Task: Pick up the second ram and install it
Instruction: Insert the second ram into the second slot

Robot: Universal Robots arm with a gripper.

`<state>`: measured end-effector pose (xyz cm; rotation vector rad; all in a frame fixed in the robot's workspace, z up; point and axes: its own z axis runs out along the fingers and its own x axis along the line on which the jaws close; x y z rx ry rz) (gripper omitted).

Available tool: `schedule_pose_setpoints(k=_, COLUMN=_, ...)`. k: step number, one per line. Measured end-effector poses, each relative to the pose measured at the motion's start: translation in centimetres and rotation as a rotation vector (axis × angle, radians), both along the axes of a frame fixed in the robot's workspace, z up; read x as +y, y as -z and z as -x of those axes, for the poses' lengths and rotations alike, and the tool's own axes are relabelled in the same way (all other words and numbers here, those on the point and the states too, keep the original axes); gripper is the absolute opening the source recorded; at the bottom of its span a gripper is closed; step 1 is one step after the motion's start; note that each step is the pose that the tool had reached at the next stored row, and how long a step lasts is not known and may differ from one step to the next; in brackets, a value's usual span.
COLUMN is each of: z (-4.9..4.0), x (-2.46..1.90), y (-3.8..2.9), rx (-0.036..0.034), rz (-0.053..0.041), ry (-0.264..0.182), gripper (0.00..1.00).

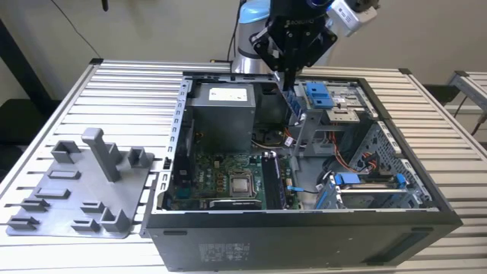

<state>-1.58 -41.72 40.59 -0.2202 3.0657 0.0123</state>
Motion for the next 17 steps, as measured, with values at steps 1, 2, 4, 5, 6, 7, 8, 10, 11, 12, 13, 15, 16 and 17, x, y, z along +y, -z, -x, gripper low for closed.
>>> schedule_pose_setpoints(k=1, z=0.0, x=0.0, y=0.02, rx=0.0, rz=0.0, ry=0.014, gripper=0.14)
schedule_pose_setpoints(k=2, z=0.0, x=0.0, y=0.04, rx=0.0, rz=0.0, ry=0.029, gripper=0.14)
schedule_pose_setpoints(k=4, z=0.0, x=0.0, y=0.08, rx=0.0, rz=-0.0001, ry=0.06, gripper=0.14)
schedule_pose_setpoints(k=5, z=0.0, x=0.0, y=0.1, rx=0.0, rz=0.0, ry=0.076, gripper=0.14)
schedule_pose_setpoints(k=6, z=0.0, x=0.0, y=0.12, rx=0.0001, rz=0.0, ry=0.09, gripper=0.14)
schedule_pose_setpoints(k=7, z=0.0, x=0.0, y=0.13, rx=0.0003, rz=0.0001, ry=0.104, gripper=0.14)
schedule_pose_setpoints(k=8, z=0.0, x=0.0, y=0.15, rx=0.0006, rz=0.0, ry=0.117, gripper=0.14)
schedule_pose_setpoints(k=10, z=0.0, x=0.0, y=0.17, rx=0.0014, rz=0.0001, ry=0.143, gripper=0.14)
schedule_pose_setpoints(k=11, z=0.0, x=0.0, y=0.18, rx=0.002, rz=0.0002, ry=0.156, gripper=0.14)
schedule_pose_setpoints(k=12, z=0.0, x=0.0, y=0.19, rx=0.0025, rz=0.0001, ry=0.167, gripper=0.14)
schedule_pose_setpoints(k=13, z=0.0, x=0.0, y=0.21, rx=0.0032, rz=0.0001, ry=0.175, gripper=0.14)
schedule_pose_setpoints(k=15, z=-0.02, x=0.0, y=0.23, rx=0.0054, rz=0.0003, ry=0.188, gripper=0.14)
schedule_pose_setpoints(k=16, z=-0.02, x=0.0, y=0.24, rx=0.0071, rz=0.0006, ry=0.194, gripper=0.14)
schedule_pose_setpoints(k=17, z=-0.03, x=0.0, y=0.25, rx=0.0093, rz=0.0007, ry=0.199, gripper=0.14)
